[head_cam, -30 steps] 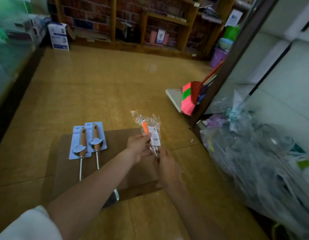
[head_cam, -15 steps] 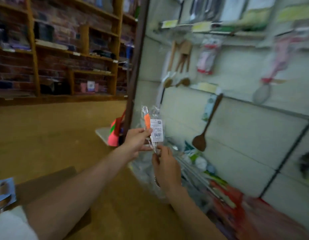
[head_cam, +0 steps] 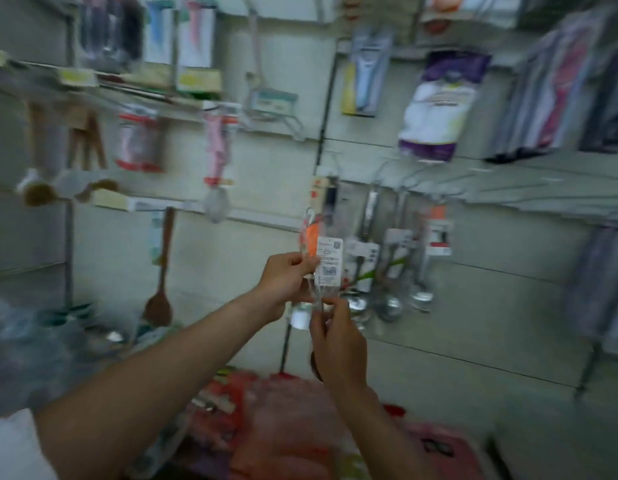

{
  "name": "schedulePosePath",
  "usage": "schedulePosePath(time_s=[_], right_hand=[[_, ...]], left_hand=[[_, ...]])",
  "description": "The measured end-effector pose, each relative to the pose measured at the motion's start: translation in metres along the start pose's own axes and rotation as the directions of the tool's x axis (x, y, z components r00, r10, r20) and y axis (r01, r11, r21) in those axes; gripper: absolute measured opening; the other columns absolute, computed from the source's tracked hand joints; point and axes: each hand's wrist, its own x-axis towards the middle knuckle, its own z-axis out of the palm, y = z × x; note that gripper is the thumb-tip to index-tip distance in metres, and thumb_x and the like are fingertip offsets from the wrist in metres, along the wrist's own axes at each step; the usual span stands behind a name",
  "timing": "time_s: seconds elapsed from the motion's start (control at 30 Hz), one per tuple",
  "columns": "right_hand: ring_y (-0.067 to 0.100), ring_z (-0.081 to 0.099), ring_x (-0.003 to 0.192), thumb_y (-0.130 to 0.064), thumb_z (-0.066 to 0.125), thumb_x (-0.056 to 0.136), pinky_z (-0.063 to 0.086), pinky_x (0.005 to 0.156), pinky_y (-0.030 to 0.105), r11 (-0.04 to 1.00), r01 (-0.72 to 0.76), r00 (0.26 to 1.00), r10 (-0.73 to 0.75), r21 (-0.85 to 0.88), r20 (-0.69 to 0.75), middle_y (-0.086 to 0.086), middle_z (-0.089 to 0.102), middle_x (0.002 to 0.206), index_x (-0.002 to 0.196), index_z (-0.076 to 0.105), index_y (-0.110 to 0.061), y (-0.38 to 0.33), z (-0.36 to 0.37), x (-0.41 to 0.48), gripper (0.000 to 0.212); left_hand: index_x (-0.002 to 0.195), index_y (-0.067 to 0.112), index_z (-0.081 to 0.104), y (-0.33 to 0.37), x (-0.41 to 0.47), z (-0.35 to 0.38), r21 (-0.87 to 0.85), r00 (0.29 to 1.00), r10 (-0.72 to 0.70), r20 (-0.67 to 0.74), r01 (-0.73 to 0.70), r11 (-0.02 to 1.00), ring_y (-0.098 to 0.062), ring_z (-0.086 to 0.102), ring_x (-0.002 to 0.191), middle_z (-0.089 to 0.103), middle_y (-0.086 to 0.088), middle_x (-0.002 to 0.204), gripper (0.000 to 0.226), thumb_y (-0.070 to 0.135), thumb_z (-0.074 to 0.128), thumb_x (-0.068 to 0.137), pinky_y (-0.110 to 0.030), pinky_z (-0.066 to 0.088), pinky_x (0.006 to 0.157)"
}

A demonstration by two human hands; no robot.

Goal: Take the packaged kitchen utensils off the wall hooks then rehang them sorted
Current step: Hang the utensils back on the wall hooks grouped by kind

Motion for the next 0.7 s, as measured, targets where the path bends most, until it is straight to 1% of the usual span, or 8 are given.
schedulePosePath(time_s=[0.07, 0.13, 0.2, 0.3, 0.4, 0.47, 0.6, 0.7], right_hand=[[0.017, 0.061, 0.067, -0.037, 0.052, 0.100, 0.048, 0.058, 0.036, 0.999, -0.032, 0.996, 0.029, -0.038, -0.085, -0.009, 0.061, 0.077, 0.106, 0.052, -0.023, 0.033, -0.042, 0.014, 0.015], [0.017, 0.061, 0.067, -0.037, 0.053, 0.100, 0.049, 0.060, 0.038, 0.997, -0.065, 0.988, 0.057, -0.052, -0.147, -0.009, 0.062, 0.077, 0.104, 0.052, -0.025, 0.060, -0.080, 0.025, 0.012], [0.016, 0.061, 0.067, -0.039, 0.053, 0.100, 0.049, 0.060, 0.037, 0.993, -0.084, 0.978, 0.067, -0.077, -0.198, -0.008, 0.062, 0.077, 0.104, 0.051, -0.027, 0.081, -0.109, 0.034, 0.013], [0.013, 0.058, 0.062, -0.038, 0.053, 0.100, 0.048, 0.055, 0.032, 0.991, -0.075, 0.964, 0.043, -0.114, -0.261, -0.008, 0.059, 0.074, 0.103, 0.051, -0.025, 0.105, -0.140, 0.046, 0.014], [0.007, 0.055, 0.060, -0.033, 0.056, 0.100, 0.040, 0.052, 0.021, 0.989, -0.095, 0.961, 0.061, -0.114, -0.270, -0.010, 0.057, 0.072, 0.102, 0.050, -0.025, 0.118, -0.159, 0.061, 0.011], [0.005, 0.054, 0.060, -0.032, 0.056, 0.100, 0.035, 0.051, 0.015, 0.989, -0.109, 0.958, 0.079, -0.096, -0.275, -0.011, 0.057, 0.071, 0.101, 0.048, -0.027, 0.123, -0.165, 0.071, 0.010], [0.008, 0.057, 0.062, -0.033, 0.055, 0.100, 0.040, 0.053, 0.021, 0.992, -0.100, 0.951, 0.072, -0.077, -0.301, -0.011, 0.058, 0.074, 0.101, 0.047, -0.028, 0.131, -0.166, 0.094, 0.010], [0.009, 0.058, 0.066, -0.036, 0.053, 0.101, 0.043, 0.056, 0.024, 0.992, -0.114, 0.948, 0.092, -0.056, -0.305, -0.010, 0.060, 0.079, 0.104, 0.049, -0.026, 0.133, -0.159, 0.104, 0.011]], left_hand=[[0.105, 0.000, 0.068, 0.001, 0.011, 0.058, -0.011, 0.997, 0.005, 0.081, -0.004, 1.000, -0.029, 0.073, 0.080, 0.073, -0.018, 0.101, 0.021, 0.018, 0.061, 0.096, -0.036, 0.060, 0.058], [0.102, 0.003, 0.069, 0.002, 0.018, 0.108, -0.015, 0.987, 0.012, 0.159, -0.010, 1.000, -0.029, 0.073, 0.084, 0.075, -0.013, 0.099, 0.019, 0.019, 0.062, 0.096, -0.042, 0.061, 0.064], [0.100, 0.004, 0.070, 0.002, 0.023, 0.147, -0.007, 0.979, 0.009, 0.205, -0.007, 1.000, -0.031, 0.072, 0.090, 0.074, -0.013, 0.102, 0.019, 0.021, 0.063, 0.096, -0.046, 0.062, 0.070], [0.098, 0.009, 0.068, 0.007, 0.028, 0.191, -0.026, 0.962, 0.010, 0.271, -0.003, 1.000, -0.025, 0.073, 0.087, 0.074, -0.011, 0.103, 0.013, 0.020, 0.061, 0.097, -0.034, 0.061, 0.062], [0.104, 0.007, 0.068, 0.014, 0.037, 0.219, -0.017, 0.954, 0.027, 0.298, -0.023, 1.000, -0.019, 0.072, 0.082, 0.074, -0.009, 0.102, 0.017, 0.020, 0.060, 0.097, -0.035, 0.061, 0.063], [0.104, 0.006, 0.068, 0.018, 0.047, 0.231, -0.006, 0.953, 0.033, 0.301, -0.033, 0.999, -0.023, 0.072, 0.087, 0.074, -0.009, 0.102, 0.018, 0.020, 0.060, 0.097, -0.040, 0.062, 0.070], [0.096, 0.011, 0.068, 0.027, 0.065, 0.244, 0.039, 0.953, 0.061, 0.298, -0.076, 0.996, -0.026, 0.071, 0.093, 0.074, -0.007, 0.099, 0.014, 0.022, 0.060, 0.097, -0.047, 0.061, 0.078], [0.105, 0.006, 0.068, 0.028, 0.080, 0.246, 0.053, 0.957, 0.056, 0.285, -0.074, 0.996, -0.031, 0.070, 0.099, 0.072, -0.012, 0.107, 0.020, 0.022, 0.061, 0.097, -0.052, 0.059, 0.080]])
